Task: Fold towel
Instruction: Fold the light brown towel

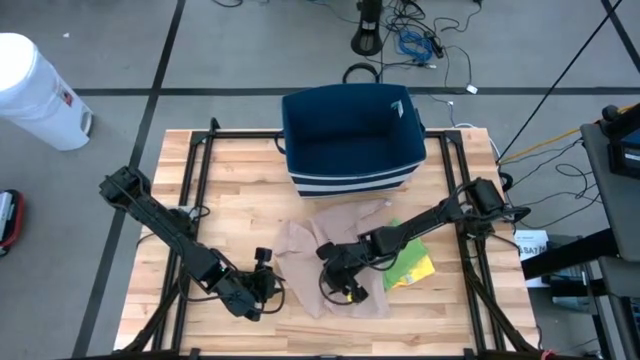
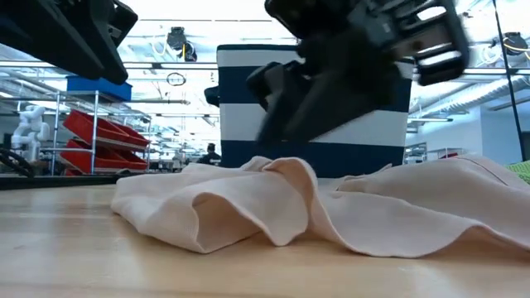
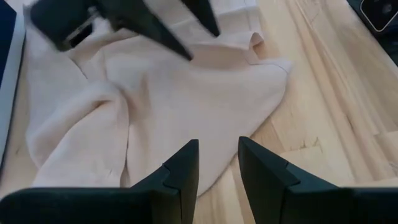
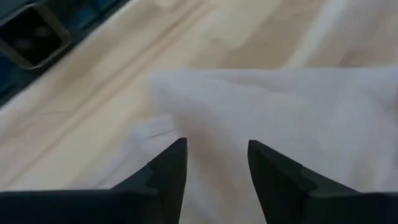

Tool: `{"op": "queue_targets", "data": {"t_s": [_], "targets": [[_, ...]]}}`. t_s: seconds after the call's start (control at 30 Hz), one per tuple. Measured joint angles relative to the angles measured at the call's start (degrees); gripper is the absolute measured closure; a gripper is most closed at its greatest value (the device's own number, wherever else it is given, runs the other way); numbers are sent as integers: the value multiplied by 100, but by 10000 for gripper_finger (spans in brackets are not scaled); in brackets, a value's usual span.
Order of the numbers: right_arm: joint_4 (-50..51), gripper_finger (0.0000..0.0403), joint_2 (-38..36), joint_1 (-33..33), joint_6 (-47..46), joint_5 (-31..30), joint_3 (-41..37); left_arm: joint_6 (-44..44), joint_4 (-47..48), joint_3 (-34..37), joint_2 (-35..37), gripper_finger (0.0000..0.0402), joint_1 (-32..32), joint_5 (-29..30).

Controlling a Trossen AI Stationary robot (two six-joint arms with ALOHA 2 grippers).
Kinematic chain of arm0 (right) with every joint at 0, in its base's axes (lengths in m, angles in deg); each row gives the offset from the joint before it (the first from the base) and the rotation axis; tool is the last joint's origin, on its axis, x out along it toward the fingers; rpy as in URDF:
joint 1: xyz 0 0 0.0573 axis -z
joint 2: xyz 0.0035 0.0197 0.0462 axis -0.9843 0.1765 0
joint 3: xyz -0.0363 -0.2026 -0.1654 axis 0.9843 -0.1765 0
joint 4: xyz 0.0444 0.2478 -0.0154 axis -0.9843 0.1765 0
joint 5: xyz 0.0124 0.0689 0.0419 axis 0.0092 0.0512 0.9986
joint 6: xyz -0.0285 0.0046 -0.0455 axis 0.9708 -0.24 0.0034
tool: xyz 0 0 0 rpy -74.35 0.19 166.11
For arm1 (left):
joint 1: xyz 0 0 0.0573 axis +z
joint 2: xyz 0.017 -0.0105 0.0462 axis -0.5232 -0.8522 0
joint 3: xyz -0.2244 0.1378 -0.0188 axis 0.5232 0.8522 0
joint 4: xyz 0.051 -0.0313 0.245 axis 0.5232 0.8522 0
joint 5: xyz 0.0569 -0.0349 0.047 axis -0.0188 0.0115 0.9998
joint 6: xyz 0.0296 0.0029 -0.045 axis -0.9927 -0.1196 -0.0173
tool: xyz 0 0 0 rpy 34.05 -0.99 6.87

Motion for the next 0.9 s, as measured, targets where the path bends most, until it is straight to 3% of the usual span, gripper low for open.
{"op": "queue_targets", "data": {"t_s": [0.13, 0.4, 0.53, 0.9], "targets": [[108, 257, 10, -204, 7, 374, 0, 12, -6, 0, 0, 282, 0, -8], [-634, 277, 54, -532, 392, 357, 0, 0, -85, 0, -11, 282, 130, -21], [-451, 283, 157, -488, 359, 336, 0, -145, -87, 37, -213, 282, 242, -214], [-65, 301, 266, -460, 458, -441, 0, -632, -978, 66, -1038, 282, 623, -1121]]}}
